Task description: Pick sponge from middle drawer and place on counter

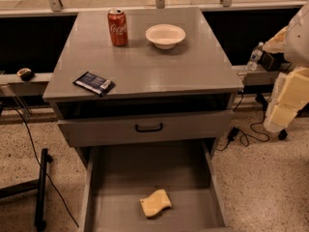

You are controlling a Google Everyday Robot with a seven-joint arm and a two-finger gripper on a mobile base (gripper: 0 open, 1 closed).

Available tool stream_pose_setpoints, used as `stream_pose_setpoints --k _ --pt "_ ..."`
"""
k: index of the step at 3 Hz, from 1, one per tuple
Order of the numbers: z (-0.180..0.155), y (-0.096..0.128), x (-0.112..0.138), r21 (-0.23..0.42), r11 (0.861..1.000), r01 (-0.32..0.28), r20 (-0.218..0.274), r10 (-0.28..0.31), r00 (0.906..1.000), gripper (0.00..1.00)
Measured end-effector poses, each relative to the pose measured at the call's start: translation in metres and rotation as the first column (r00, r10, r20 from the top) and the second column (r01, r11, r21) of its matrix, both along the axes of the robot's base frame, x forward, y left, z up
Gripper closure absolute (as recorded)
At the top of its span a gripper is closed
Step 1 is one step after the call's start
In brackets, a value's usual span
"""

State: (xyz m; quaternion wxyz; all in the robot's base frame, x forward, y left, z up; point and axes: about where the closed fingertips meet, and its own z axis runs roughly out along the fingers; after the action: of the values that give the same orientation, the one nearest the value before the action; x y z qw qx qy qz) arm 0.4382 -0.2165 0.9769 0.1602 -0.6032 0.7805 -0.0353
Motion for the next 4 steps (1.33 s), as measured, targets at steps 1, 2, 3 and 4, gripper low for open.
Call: stream_pose_setpoints --k 1,2,3,4 --pt "0.000 0.000 0.000 0.000 1.000 0.000 0.000 0.000 1.0000 0.00" --pt "-0.033 0.018 0.003 0.059 0.998 -0.034 -0.006 0.034 0.9994 0.00" --pt "-0.091 0.069 -0.004 0.162 0.973 -0.165 -0.001 0.167 0.9860 0.00" --pt "-0.149 0.087 -0.002 0.225 0.919 -0.323 0.004 0.331 0.9437 0.00"
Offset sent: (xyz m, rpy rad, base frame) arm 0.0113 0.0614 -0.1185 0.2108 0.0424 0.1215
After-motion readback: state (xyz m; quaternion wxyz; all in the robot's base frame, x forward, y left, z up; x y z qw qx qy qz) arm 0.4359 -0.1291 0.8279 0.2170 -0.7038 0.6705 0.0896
